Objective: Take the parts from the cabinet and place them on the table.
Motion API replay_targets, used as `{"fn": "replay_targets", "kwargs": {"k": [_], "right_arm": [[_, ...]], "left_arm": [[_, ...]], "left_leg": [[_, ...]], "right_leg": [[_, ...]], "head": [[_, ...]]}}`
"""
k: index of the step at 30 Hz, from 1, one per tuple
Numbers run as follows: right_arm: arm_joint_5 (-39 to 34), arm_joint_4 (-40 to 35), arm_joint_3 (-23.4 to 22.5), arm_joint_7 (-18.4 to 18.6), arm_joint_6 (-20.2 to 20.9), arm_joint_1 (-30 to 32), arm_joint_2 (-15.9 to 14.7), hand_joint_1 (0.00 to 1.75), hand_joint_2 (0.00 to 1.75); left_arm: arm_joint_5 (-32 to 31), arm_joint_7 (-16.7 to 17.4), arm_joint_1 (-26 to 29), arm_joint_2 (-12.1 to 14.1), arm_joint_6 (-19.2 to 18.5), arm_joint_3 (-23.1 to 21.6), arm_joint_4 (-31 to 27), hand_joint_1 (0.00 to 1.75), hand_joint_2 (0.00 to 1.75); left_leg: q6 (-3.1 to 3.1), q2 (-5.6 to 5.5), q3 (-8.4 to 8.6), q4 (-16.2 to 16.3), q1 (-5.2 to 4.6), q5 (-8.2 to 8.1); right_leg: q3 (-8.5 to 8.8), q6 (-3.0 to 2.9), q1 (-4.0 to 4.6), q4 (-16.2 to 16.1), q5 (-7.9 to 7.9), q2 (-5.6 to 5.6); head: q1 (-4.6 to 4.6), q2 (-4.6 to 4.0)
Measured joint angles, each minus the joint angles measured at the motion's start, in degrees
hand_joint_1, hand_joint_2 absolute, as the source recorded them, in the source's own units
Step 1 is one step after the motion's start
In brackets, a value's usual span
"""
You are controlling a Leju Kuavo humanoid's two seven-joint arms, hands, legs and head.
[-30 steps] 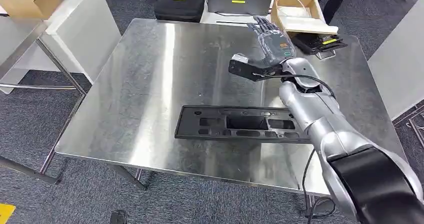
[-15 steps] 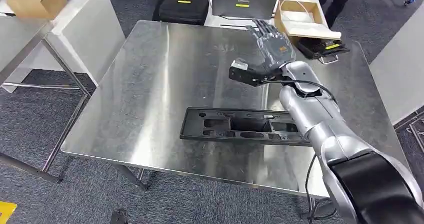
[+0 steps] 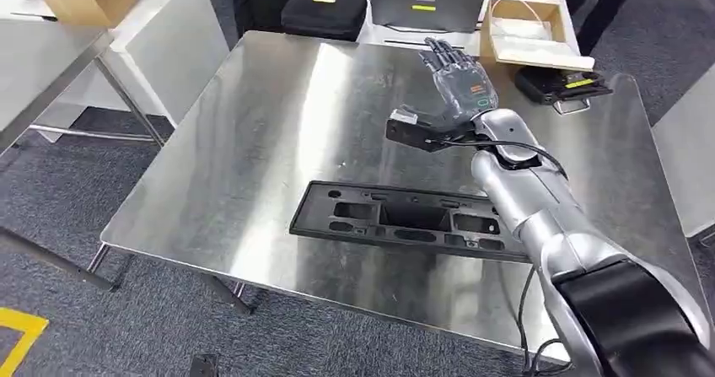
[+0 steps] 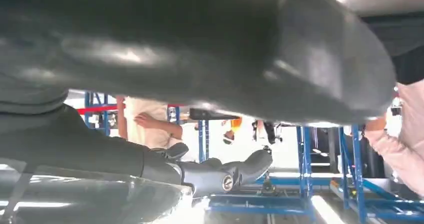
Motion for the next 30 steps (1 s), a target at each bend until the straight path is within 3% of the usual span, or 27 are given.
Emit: {"fn": "replay_targets", "kwargs": {"k": [1, 2, 3, 4, 5, 6, 9, 10, 11, 12, 13, 15, 16, 17, 18, 19, 20, 21, 24, 25, 26, 27, 28, 29, 30], "right_arm": [[0.07, 0.00, 0.05, 0.02, 0.00, 0.04, 0.00, 0.00, 0.00], [0.09, -0.04, 0.09, 0.04, 0.00, 0.03, 0.00, 0.00, 0.00], [0.13, -0.17, 0.13, 0.09, 0.00, -0.01, 0.00, 0.00, 0.00], [0.13, -0.31, 0.15, 0.09, 0.00, -0.12, 0.02, 0.00, 0.00], [0.13, -0.42, 0.15, 0.09, 0.00, -0.19, 0.02, 0.00, 0.00], [0.13, -0.46, 0.15, 0.11, 0.02, -0.33, -0.15, 0.00, 0.00], [0.13, -0.52, 0.24, 0.11, 0.02, -0.22, -0.02, 0.00, 0.00], [0.15, -0.79, 0.22, 0.13, 0.00, -0.25, 0.07, 0.00, 0.00], [0.13, -0.79, 0.20, 0.15, 0.00, -0.39, -0.24, 0.00, 0.00], [0.17, -0.79, 0.22, 0.15, 0.00, -0.51, -0.24, 0.00, 0.00], [0.26, -0.79, 0.24, 0.15, 0.00, -0.37, -0.44, 0.00, 0.00], [0.35, -0.74, 0.24, 0.35, 0.02, 0.23, -0.83, 0.00, 0.00], [0.50, -0.74, 0.28, 0.48, 0.04, 0.43, -0.90, 0.00, 0.00], [0.55, -0.74, 0.31, 0.59, 0.04, 0.43, -0.92, 0.00, 0.00], [0.66, -0.76, 0.31, 0.76, 0.04, 0.31, -0.94, 0.00, 0.00], [0.68, -0.76, 0.31, 0.81, 0.04, 0.13, -0.96, 0.00, 0.00], [0.74, -0.76, 0.31, 0.85, 0.07, 0.05, -1.14, 0.00, 0.00], [0.81, -0.79, 0.33, 0.85, 0.11, -0.06, -1.11, 0.00, 0.00], [0.92, -0.87, 0.55, 0.85, 0.26, 0.19, -0.72, 0.00, 0.00], [0.96, -0.98, 0.57, 0.85, 0.28, 0.04, -0.63, 0.00, 0.00], [1.11, -1.09, 0.59, 1.12, 0.37, -0.11, -0.48, 0.00, 0.00], [1.25, -1.09, 0.61, 1.22, 0.41, -0.19, -0.39, 0.00, 0.00], [1.47, -1.09, 0.66, 1.31, 0.44, -0.17, -0.39, 0.00, 0.00], [1.53, -1.09, 0.70, 1.38, 0.50, -0.03, -0.48, 0.00, 0.00], [1.57, -1.07, 0.74, 1.40, 0.50, 0.10, -0.50, 0.00, 0.00]], "left_arm": [[0.00, 0.00, 0.05, 0.02, 0.00, 0.00, 0.00, 0.00, 0.00], [0.00, 0.02, 0.03, 0.02, 0.00, 0.00, 0.00, 0.00, 0.00], [0.00, 0.00, 0.02, 0.02, 0.00, 0.00, 0.00, 0.00, 0.00], [-0.04, 0.02, 0.00, 0.04, 0.00, 0.00, 0.00, 0.00, 0.00], [-0.04, 0.00, -0.12, 0.22, 0.00, 0.00, 0.00, 0.00, 0.00], [-0.07, 0.00, -0.23, 0.26, 0.00, 0.00, -0.02, 0.00, 0.00], [-0.07, 0.02, -0.16, 0.24, 0.00, 0.00, -0.02, 0.00, 0.00], [-0.07, 0.02, -0.11, 0.24, 0.00, -0.02, -0.02, 0.00, 0.00], [-0.09, 0.00, -0.05, 0.13, 0.00, 0.00, -0.04, 0.00, 0.00], [-0.07, 0.02, -0.20, 0.15, 0.02, 0.04, -0.04, 0.00, 0.00], [-0.09, 0.02, -0.35, 0.15, 0.00, 0.07, -0.04, 0.00, 0.00], [-0.26, 0.02, -0.35, 0.00, -0.09, 0.04, -0.04, 0.00, 0.00], [-0.26, 0.04, -0.23, -0.04, -0.07, 0.07, -0.02, 0.00, 0.00], [-0.28, 0.04, -0.17, -0.07, -0.07, 0.04, -0.02, 0.00, 0.00], [-0.33, 0.04, -0.18, -0.07, -0.02, 0.07, -0.02, 0.00, 0.00], [-0.35, 0.04, -0.19, -0.07, -0.02, 0.07, -0.04, 0.00, 0.00], [-0.37, 0.04, -0.17, -0.07, -0.02, 0.07, -0.02, 0.00, 0.00], [-0.39, 0.09, -0.28, -0.05, -0.02, 0.07, -0.02, 0.00, 0.00], [-0.42, 0.13, 0.08, -0.07, 0.00, 0.07, -0.02, 0.00, 0.00], [-0.41, 0.20, 0.13, 0.07, 0.00, 0.07, -0.02, 0.00, 0.00], [-0.44, 0.29, 0.23, 0.02, 0.00, 0.04, -0.02, 0.00, 0.00], [-0.50, 0.37, 0.10, -0.04, 0.00, 0.04, -0.02, 0.00, 0.00], [-0.52, 0.55, -0.07, -0.04, -0.02, 0.04, -0.02, 0.00, 0.00], [-0.55, 0.55, -0.13, -0.02, -0.02, 0.02, -0.02, 0.00, 0.00], [-0.55, 0.57, -0.11, -0.04, -0.02, 0.02, -0.02, 0.00, 0.00]], "left_leg": [[0.35, 0.00, -0.18, -0.65, -0.06, 1.30], [0.82, 0.04, 0.90, -3.53, -0.24, 3.54], [1.52, 0.36, 3.03, -8.18, -0.58, 6.31], [2.56, 1.70, 5.70, -13.59, -1.23, 8.95], [3.39, 4.38, 7.23, -16.39, -2.10, 8.52], [3.34, 4.01, 7.20, -16.88, -2.36, 8.63], [3.57, 2.15, 7.01, -17.06, -2.63, 8.72], [3.84, 1.49, 7.94, -18.56, -1.87, 9.57], [3.84, 1.00, 8.36, -19.12, -2.04, 9.76], [4.28, 0.58, 8.44, -19.15, -1.94, 10.03], [4.26, -0.16, 8.40, -19.16, -1.96, 10.02], [4.26, -1.71, 8.39, -19.13, -1.96, 10.01], [4.22, -2.51, 8.42, -19.11, -1.96, 9.99], [4.20, -3.31, 8.44, -19.05, -1.95, 9.98], [4.05, -4.09, 8.49, -18.95, -1.93, 9.88], [3.78, -4.77, 8.51, -18.63, -1.89, 9.70], [3.37, -5.34, 8.20, -18.20, -1.87, 9.42], [2.87, -5.94, 7.61, -17.28, -2.30, 8.93], [2.20, -7.26, 7.13, -17.61, -1.64, 9.26], [1.96, -7.67, 6.98, -17.33, -1.62, 9.00], [1.62, -5.08, 6.55, -16.31, -1.95, 8.27], [1.17, -2.55, 5.28, -13.55, -1.89, 6.78], [0.82, -1.03, 3.17, -9.44, -1.60, 4.91], [0.55, -0.17, 0.32, -4.21, -1.40, 2.88], [0.40, 0.07, -1.61, -1.02, -1.30, 2.05]], "right_leg": [[0.11, -0.10, 0.24, 0.00, -0.07, -0.34], [0.28, -0.26, 0.45, 0.00, -0.18, -0.76], [0.53, -0.42, 0.67, -0.02, -0.31, -1.16], [0.82, -0.58, 0.81, -0.07, -0.44, -1.58], [1.03, -0.61, 0.93, -0.24, -0.52, -2.02], [0.97, -0.40, 1.44, -0.24, -0.64, -2.45], [1.38, 0.20, 1.21, -0.68, -0.74, -4.10], [0.98, 0.59, 1.72, -0.41, -1.25, -3.98], [0.62, 0.50, 1.37, 1.27, -2.16, -2.13], [-0.82, 0.07, 1.23, 4.75, -3.87, -0.64], [-3.04, -0.27, 1.10, 9.52, -5.76, 0.18], [-7.06, -0.13, 1.00, 17.12, -7.90, 0.67], [-7.64, 0.26, 0.97, 17.50, -7.47, 0.75], [-6.74, 0.94, 0.90, 14.89, -5.89, 0.82], [-4.72, 1.68, 0.76, 10.14, -3.62, 0.98], [-2.44, 2.35, 0.42, 4.92, -1.31, 1.91], [-0.65, 2.69, -0.08, 0.71, 0.16, 4.20], [0.19, 2.02, 0.06, -0.11, -0.28, 4.68], [0.02, 0.77, 0.69, 0.01, -0.22, 3.11], [0.27, 0.30, -0.32, -0.35, 0.01, 2.51], [0.49, 0.08, -0.02, -0.38, -0.13, 2.11], [0.65, -0.57, -0.08, -0.38, -0.27, 1.64], [0.81, -0.71, 0.04, -0.38, -0.41, 1.25], [0.95, -0.92, 0.25, -0.38, -0.58, 0.53], [1.01, -1.08, 0.30, -0.37, -0.72, -0.05]], "head": [[0.04, 0.00], [0.02, 0.00], [0.04, 0.00], [0.02, 0.00], [0.13, 0.00], [0.13, 0.00], [0.07, 0.00], [0.18, 0.00], [0.33, 0.00], [0.20, 0.00], [0.33, 0.00], [0.35, 0.00], [0.33, 0.00], [0.31, 0.00], [0.31, 0.00], [0.33, 0.00], [0.37, 0.00], [0.28, 0.00], [0.22, 0.00], [0.22, 0.00], [0.11, -0.02], [-0.90, 0.00], [-0.90, 0.00], [-0.90, 0.00], [-0.96, 0.00]]}}
